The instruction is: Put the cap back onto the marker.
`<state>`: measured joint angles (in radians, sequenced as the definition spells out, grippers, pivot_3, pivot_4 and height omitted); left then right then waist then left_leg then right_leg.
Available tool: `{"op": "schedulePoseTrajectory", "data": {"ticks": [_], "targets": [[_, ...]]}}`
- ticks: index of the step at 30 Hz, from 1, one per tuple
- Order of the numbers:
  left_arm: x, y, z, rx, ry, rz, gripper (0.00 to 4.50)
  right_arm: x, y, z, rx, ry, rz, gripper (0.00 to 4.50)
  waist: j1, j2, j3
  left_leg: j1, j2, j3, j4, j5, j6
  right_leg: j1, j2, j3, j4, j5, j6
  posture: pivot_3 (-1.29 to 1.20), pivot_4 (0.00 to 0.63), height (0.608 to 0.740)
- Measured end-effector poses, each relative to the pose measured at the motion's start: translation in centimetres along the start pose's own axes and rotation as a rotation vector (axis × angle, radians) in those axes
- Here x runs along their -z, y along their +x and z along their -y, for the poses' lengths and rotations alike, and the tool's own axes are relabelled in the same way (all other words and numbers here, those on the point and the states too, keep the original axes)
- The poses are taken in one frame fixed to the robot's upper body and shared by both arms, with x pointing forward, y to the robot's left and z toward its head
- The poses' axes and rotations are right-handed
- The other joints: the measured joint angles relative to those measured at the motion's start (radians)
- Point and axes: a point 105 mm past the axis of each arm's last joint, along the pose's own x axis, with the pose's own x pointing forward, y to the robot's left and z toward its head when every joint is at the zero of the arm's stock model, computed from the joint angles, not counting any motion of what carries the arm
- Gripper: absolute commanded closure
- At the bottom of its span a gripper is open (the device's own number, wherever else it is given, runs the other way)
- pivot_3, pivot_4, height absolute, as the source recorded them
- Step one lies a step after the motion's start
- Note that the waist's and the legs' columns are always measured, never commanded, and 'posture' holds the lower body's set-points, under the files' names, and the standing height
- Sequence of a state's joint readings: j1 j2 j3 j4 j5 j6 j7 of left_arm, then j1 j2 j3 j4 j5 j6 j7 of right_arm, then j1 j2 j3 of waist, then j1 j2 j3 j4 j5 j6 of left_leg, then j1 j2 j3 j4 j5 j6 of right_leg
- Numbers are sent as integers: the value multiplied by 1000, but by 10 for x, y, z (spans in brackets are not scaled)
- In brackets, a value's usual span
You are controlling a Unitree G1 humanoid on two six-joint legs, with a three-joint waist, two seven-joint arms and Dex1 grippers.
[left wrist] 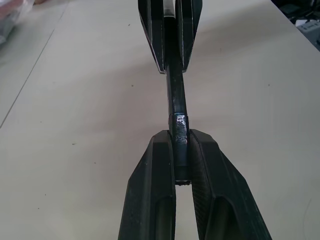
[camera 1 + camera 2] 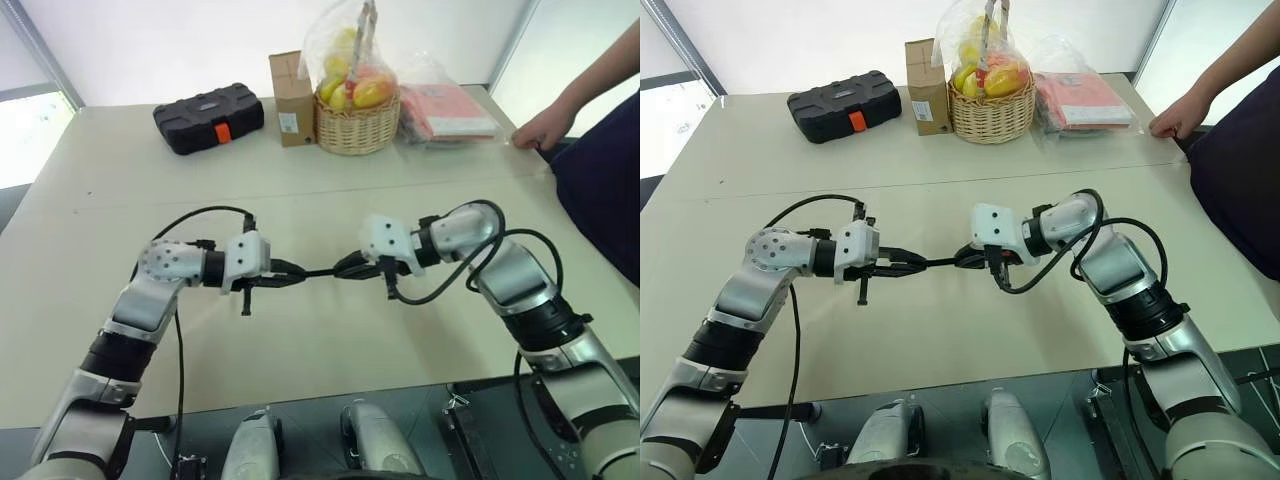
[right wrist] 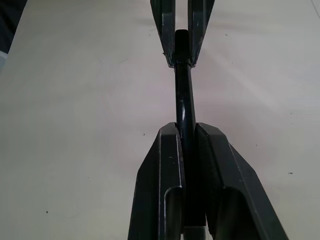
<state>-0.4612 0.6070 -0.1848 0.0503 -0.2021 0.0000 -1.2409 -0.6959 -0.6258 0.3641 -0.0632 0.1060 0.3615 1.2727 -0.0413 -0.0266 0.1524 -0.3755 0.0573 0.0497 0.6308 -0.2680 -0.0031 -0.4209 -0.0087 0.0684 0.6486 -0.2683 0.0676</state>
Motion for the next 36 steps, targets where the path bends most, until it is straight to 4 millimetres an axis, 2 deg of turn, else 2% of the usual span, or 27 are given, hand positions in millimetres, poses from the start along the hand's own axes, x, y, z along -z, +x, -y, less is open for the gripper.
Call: {"op": "schedulePoseTrajectory", "data": {"ticks": [16, 36], "targets": [[3, 7, -1, 12, 3, 0, 4500, 3, 2, 0, -21, -1, -26, 4450, -1, 0, 0, 0, 0, 0, 0, 0, 0, 0, 0, 0, 0, 0, 0, 0, 150, 740], [-2, 9, 2, -12, -172, -9, 4500, 3, 3, 1, -14, -85, -62, 4450, 0, 0, 0, 0, 0, 0, 0, 0, 0, 0, 0, 0, 1, 0, 0, 0, 150, 740]]}}
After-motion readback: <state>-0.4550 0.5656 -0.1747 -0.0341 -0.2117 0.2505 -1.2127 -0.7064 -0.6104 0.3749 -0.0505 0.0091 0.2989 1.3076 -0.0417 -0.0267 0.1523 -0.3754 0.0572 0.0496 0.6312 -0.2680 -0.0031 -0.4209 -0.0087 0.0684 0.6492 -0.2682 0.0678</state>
